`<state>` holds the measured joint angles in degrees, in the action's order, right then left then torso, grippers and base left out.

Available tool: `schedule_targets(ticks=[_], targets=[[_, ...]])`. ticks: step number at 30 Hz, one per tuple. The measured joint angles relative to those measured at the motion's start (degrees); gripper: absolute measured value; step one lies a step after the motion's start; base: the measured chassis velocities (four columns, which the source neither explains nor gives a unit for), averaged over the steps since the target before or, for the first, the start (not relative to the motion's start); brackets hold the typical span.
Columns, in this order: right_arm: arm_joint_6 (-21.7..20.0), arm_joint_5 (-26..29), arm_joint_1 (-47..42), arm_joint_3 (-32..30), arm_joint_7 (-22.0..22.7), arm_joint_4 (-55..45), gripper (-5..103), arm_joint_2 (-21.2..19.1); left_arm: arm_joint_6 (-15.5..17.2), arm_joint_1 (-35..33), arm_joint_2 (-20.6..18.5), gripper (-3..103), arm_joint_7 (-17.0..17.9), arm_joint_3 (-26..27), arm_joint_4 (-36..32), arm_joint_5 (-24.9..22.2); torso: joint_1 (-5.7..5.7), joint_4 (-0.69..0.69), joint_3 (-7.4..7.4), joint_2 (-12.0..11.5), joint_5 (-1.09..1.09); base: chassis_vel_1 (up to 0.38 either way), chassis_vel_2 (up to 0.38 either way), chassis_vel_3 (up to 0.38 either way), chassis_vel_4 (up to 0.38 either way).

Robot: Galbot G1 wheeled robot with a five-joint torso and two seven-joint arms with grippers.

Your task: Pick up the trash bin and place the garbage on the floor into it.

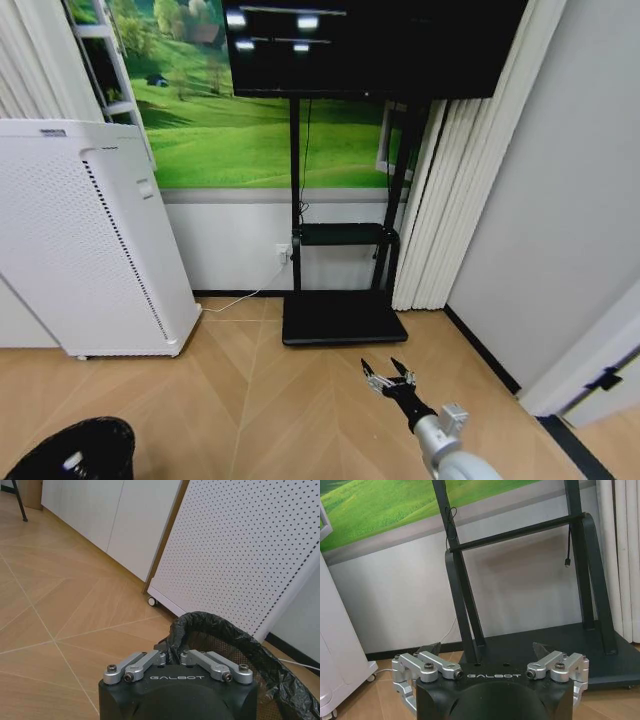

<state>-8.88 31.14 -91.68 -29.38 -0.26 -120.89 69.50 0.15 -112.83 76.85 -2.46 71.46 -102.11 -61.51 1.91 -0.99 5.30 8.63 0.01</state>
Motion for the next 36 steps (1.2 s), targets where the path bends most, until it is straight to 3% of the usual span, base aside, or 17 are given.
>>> schedule_targets(ticks=[23, 26, 29, 32, 36], targets=[[0.19, -0.10, 0.60, -0.04, 2.62, 1.18, 100, -0.96, 1.08, 2.75, -0.71, 7, 0.42, -2.58, 2.28, 1.15, 0.00, -0.01, 0.00, 0.00, 0.01, 0.096, 0.092, -0.097, -0.098], [0.28, -0.07, 0.60, -0.03, 2.79, 1.20, 100, -0.91, 0.64, 2.71, -0.80, 7, -0.98, -2.57, 2.02, 0.57, 0.00, -0.01, 0.00, -0.01, -0.02, 0.241, 0.258, -0.264, -0.260], [1.23, 0.22, 0.59, 0.13, 3.17, 1.33, 100, -0.62, -0.62, 2.11, -0.84, 7, -7.07, -2.57, 0.79, -1.11, 0.00, 0.00, -0.01, -0.01, 0.06, 0.265, 0.267, -0.269, -0.253], [1.93, 0.34, 0.65, 0.15, 3.38, 1.58, 100, -0.70, -0.79, 2.10, -0.84, 7, -8.95, -2.83, 0.74, -1.11, 0.00, -0.03, 0.00, -0.01, -0.09, 0.240, 0.248, -0.235, -0.234], [2.30, 0.63, 0.78, -0.04, 3.40, 1.65, 100, -1.08, -0.81, 2.19, -0.78, 7, -9.81, -3.25, 0.95, -1.03, 0.00, 0.01, 0.00, -0.01, 0.01, 0.111, 0.073, -0.122, -0.107]])
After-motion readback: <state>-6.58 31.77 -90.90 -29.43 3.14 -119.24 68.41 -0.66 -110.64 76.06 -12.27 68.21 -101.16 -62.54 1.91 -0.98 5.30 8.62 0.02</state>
